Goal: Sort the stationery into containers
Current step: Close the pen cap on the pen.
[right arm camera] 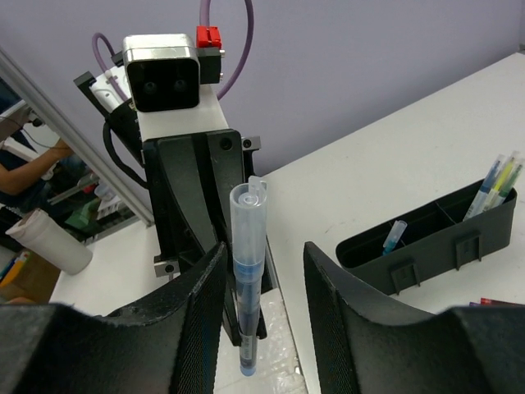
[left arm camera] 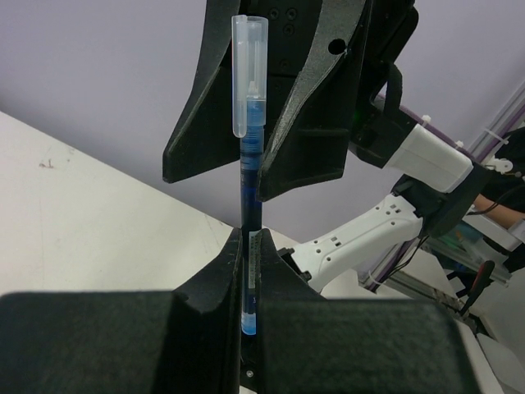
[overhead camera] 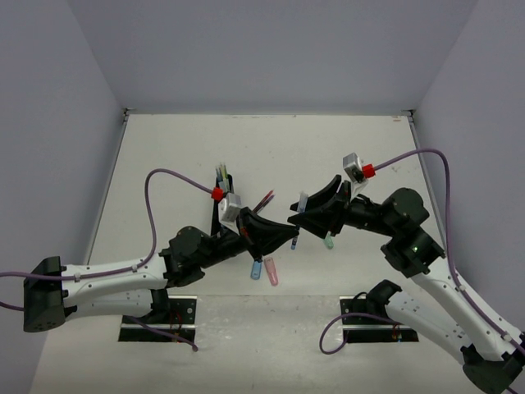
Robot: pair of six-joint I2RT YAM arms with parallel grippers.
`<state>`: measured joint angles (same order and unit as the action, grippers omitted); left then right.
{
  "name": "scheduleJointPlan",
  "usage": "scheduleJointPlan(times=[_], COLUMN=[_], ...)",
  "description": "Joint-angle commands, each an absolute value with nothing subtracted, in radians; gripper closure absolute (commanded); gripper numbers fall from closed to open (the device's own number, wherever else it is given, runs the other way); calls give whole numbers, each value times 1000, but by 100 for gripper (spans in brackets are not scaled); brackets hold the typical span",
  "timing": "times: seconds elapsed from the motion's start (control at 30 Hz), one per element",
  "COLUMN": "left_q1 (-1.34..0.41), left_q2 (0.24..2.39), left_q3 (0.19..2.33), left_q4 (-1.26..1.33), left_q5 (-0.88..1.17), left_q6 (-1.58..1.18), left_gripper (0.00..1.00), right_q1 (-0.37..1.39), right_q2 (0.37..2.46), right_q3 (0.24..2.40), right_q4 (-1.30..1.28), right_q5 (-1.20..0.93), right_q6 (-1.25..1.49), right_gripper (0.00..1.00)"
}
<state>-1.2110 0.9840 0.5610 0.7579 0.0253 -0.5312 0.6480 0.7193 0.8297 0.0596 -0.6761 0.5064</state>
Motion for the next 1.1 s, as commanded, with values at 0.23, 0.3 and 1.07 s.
scheduleJointPlan(times=[0.23,0.3,1.07], left_q1=[-1204,-1204,-1197], left_q2=[975,971,1010], left_q3=[597,595,646], left_q4=[804,804,741], left_q5=[3,-22,-7], left_q6=[-508,-505,-481], left_gripper=[100,100,68], right_q1=[655,655,660], right_q2=[709,709,718], right_q3=[818,816,860], right_q4=[72,74,61], right_q5=[-687,-692,-684], right_q6=[500,502,508], right_gripper=[67,67,100])
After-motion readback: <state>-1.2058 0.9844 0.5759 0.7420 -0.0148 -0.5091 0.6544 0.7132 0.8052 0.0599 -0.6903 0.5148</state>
